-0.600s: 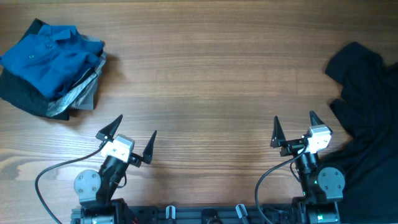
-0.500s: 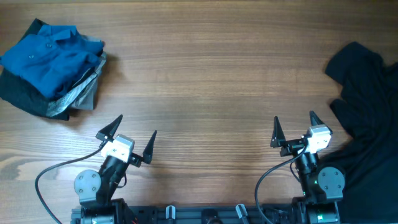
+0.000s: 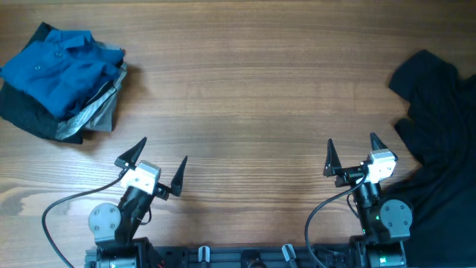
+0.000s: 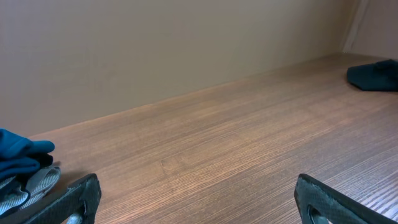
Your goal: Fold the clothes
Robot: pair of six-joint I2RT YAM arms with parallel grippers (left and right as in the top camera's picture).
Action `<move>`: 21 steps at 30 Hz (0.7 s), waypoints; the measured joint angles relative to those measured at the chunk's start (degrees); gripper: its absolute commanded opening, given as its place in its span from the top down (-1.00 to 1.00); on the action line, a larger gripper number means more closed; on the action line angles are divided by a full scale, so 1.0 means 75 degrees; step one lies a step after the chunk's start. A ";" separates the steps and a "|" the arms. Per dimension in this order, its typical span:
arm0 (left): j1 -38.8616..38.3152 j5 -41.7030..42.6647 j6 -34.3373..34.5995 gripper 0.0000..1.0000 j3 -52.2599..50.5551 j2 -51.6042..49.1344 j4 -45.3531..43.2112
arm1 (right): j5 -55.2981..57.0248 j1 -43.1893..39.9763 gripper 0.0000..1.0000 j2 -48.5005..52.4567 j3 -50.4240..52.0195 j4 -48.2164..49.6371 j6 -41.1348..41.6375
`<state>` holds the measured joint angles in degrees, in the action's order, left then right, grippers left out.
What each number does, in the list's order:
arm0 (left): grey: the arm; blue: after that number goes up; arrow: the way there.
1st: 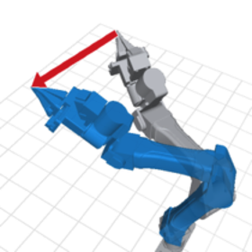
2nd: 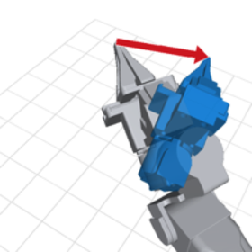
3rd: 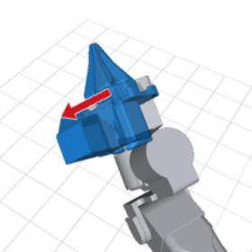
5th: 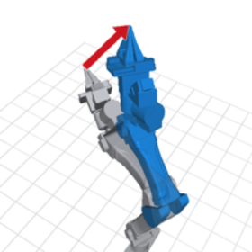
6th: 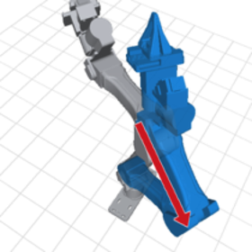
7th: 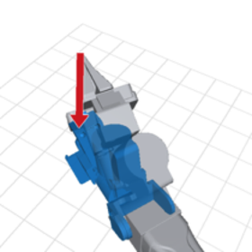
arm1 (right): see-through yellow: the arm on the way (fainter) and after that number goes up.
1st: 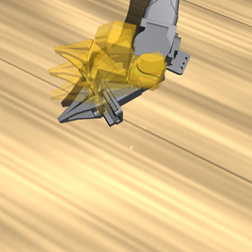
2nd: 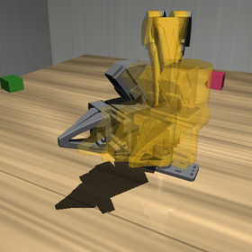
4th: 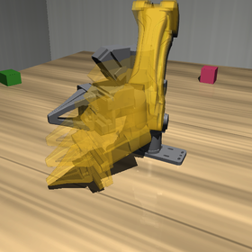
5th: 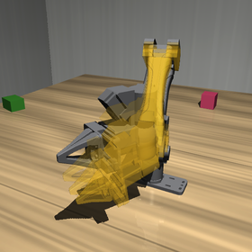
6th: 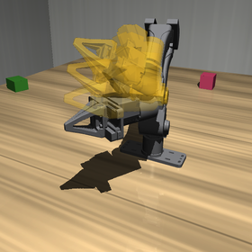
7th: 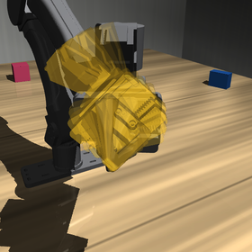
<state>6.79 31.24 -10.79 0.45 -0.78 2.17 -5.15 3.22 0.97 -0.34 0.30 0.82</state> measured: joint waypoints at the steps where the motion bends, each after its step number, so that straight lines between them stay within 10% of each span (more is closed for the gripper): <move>1: 0.0000 0.0000 0.0000 -1.00 0.0000 0.0000 0.0000 | 0.0000 0.0000 -0.99 0.0000 0.0000 0.0000 0.0000; 16: 0.0000 0.0382 0.0047 -1.00 -0.0006 -0.0003 -0.0513 | -0.0003 0.0000 -0.99 0.0012 0.0000 0.0000 0.0032; 21: 0.0000 0.0828 0.0140 -1.00 -0.0012 0.0000 -0.1227 | -0.0204 0.0000 -0.99 0.0026 -0.0079 0.0184 0.2110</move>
<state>6.79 37.45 -9.74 0.36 -0.78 -7.03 -6.68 3.22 1.17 -0.93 1.67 16.64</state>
